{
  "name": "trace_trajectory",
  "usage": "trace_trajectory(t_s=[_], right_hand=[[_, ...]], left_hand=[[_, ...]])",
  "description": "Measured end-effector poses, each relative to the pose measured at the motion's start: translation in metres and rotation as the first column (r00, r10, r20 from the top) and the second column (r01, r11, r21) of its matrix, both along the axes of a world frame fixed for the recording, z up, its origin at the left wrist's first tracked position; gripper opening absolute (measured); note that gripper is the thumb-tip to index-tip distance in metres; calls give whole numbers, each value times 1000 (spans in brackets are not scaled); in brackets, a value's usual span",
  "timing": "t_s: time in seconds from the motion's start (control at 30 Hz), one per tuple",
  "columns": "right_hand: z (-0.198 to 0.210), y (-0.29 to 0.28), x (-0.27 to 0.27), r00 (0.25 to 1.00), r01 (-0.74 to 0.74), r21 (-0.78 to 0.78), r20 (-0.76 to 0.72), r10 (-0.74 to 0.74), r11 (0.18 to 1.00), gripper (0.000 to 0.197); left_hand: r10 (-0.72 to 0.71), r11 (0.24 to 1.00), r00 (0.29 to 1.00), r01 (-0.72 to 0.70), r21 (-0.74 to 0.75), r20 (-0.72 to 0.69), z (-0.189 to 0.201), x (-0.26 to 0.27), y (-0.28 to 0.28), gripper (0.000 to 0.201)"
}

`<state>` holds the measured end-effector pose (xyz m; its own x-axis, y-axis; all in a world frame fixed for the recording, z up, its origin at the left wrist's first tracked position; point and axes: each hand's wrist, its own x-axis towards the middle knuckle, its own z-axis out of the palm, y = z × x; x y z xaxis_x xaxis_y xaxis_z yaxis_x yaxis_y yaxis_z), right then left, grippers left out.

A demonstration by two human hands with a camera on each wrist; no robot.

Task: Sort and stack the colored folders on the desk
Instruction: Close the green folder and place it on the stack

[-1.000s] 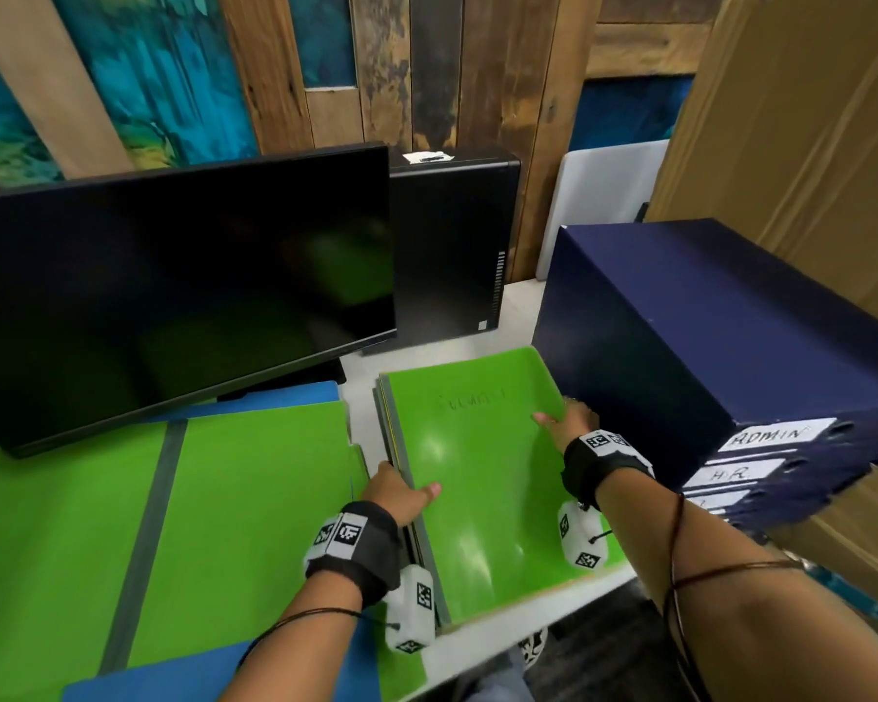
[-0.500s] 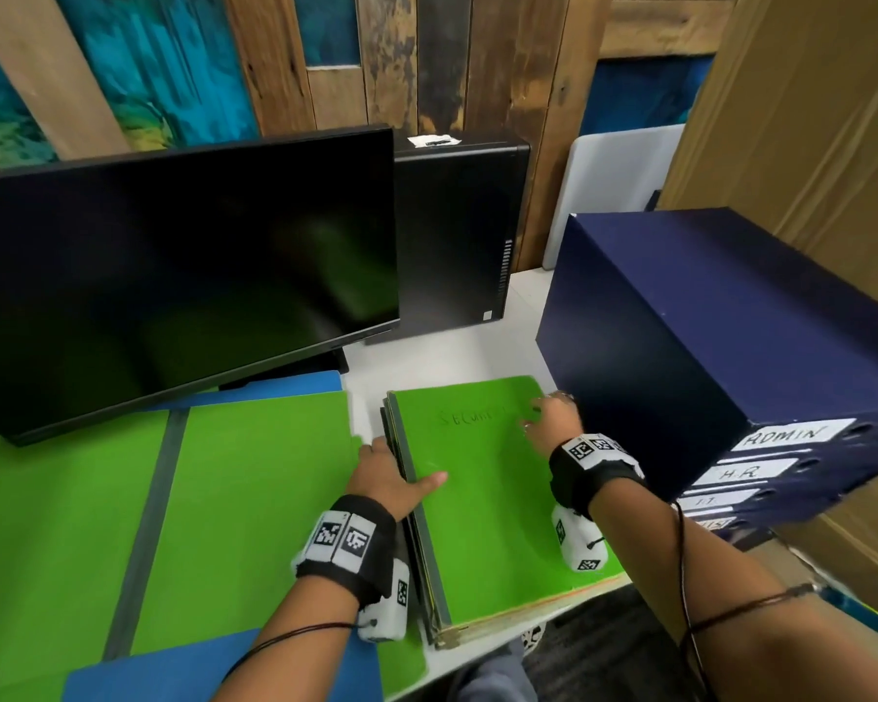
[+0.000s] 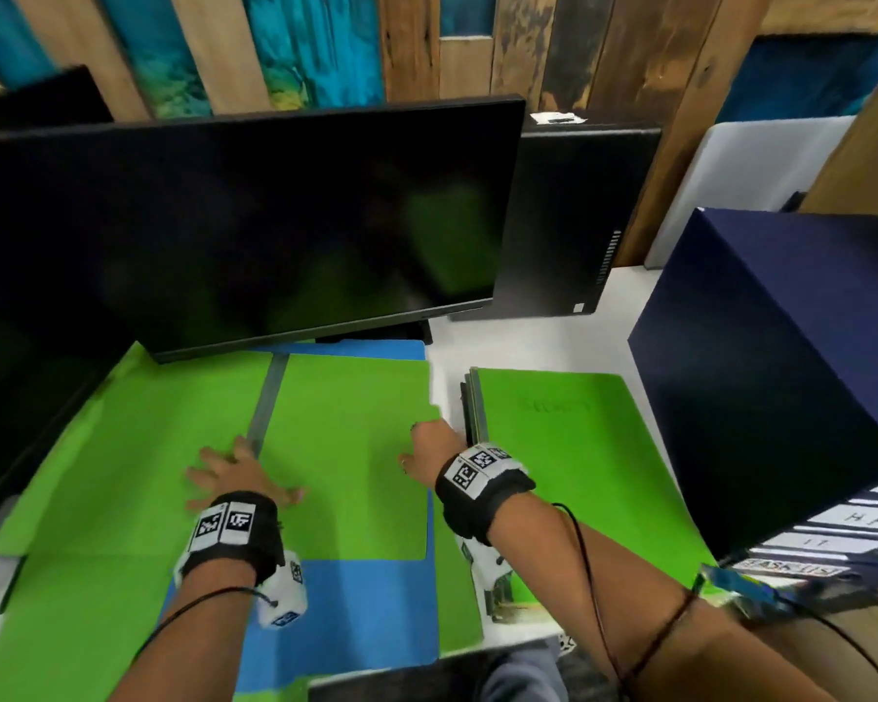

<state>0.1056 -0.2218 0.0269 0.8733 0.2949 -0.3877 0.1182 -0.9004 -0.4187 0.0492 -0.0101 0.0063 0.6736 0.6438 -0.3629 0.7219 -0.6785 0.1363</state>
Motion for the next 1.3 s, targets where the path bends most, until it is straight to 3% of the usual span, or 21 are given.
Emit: trace_trajectory(t_s=[0.1,0.23,0.43,0.53,0.63,0.73,0.87,0.93,1.03,1.1,1.23,1.3], right_hand=[[-13,21,-2,946,234,36,-240,-219,972,84],[-16,42,-2,822,509,116,-359,-442,853,98],[-15,32,2,750,647,92,-257,-609,757,81],[-10,33,4,706,708,233,-257,-660,667,67],[-9,33,6,655,746,421,-327,-681,516,60],[-1,28,2,625,744,536,-347,-699,399,53],[12,21,-7,628,702,638,-344,-698,317,69],[19,18,-9,610,700,675,-397,-686,231,74],[33,11,-6,595,671,738,-482,-643,67,49],[44,6,-2,608,641,768,-508,-610,-1,50],[56,0,6,745,503,858,-491,-452,-103,30],[59,-2,5,824,421,902,-423,-378,-93,59]], left_hand=[[4,999,996,-8,-43,-90,-18,-27,11,139],[-26,995,991,13,-100,-134,-25,-47,13,150],[12,991,995,-25,-128,-100,-18,-60,7,150],[12,993,994,-25,-118,-109,-14,-63,5,150],[19,989,993,-36,-145,-114,-9,-63,5,149],[104,971,995,-103,-215,-6,-1,-58,7,146],[200,927,970,-143,-347,134,19,-44,15,148],[234,913,953,-148,-380,191,30,-38,19,153],[193,916,940,-69,-395,283,47,-34,20,155],[151,892,910,42,-450,386,56,-33,14,152],[154,768,788,283,-574,595,75,-32,-8,144],[148,745,725,365,-558,672,86,-27,-19,140]])
